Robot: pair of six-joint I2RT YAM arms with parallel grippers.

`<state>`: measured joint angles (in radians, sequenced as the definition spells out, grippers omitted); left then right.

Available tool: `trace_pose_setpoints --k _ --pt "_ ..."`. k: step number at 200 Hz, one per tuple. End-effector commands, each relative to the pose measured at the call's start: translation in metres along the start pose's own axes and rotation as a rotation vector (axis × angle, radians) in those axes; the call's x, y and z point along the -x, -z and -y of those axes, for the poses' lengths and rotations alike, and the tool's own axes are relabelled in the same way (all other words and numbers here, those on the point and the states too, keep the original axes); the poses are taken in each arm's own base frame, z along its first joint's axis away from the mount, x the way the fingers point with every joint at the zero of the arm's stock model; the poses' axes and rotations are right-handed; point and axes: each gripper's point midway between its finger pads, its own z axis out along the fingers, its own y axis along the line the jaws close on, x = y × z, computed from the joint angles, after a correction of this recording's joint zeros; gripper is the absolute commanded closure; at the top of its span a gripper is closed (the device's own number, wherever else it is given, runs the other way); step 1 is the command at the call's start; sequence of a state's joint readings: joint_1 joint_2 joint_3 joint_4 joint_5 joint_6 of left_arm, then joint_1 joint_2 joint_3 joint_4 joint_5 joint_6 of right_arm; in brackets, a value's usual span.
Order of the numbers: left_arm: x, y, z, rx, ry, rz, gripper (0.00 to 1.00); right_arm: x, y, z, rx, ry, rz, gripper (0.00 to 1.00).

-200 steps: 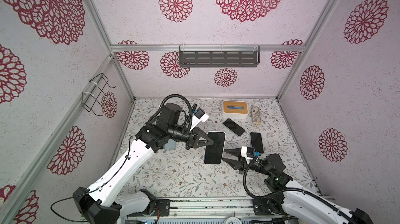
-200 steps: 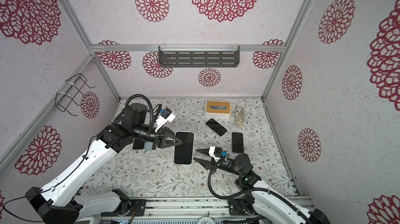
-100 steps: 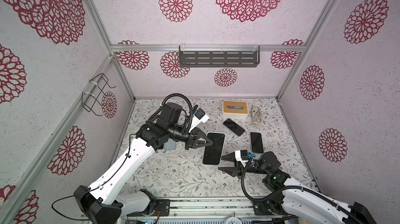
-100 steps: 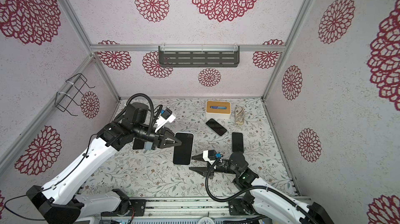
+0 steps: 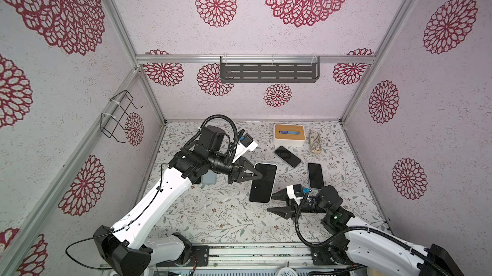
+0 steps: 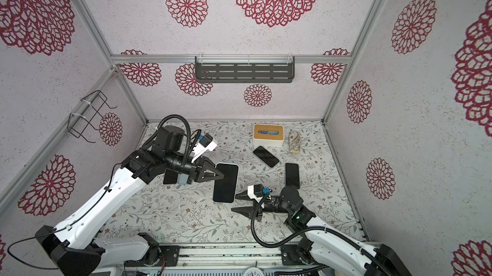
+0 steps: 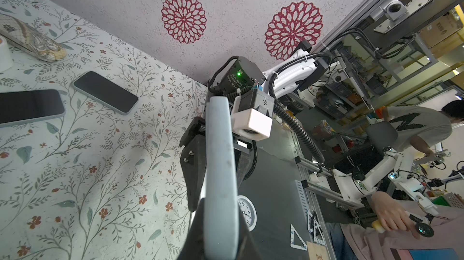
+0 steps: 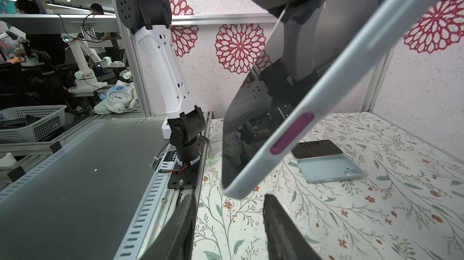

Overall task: Take the phone out of the phone case
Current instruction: Remove the phone case from the phone.

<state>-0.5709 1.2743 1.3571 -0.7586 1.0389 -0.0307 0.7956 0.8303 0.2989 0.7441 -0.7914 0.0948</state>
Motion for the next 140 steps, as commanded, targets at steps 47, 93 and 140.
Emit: trace_pose_setpoints --k 47,93,140 --pt "0.0097 0.0053 0.0111 -0.041 -0.060 0.024 1.00 0.0338 -0.0058 -0.0054 0.049 0.060 0.073 0.55" --pt "0.0099 0.0055 0.0117 -0.043 -0.061 0.027 1.00 0.0306 -0.0064 -0.0052 0.054 0.057 0.068 0.61" --pt "0.0100 0.0046 0.0108 -0.046 -0.057 0.031 1.00 0.0330 -0.0068 -0.0046 0.051 0.072 0.079 0.72"
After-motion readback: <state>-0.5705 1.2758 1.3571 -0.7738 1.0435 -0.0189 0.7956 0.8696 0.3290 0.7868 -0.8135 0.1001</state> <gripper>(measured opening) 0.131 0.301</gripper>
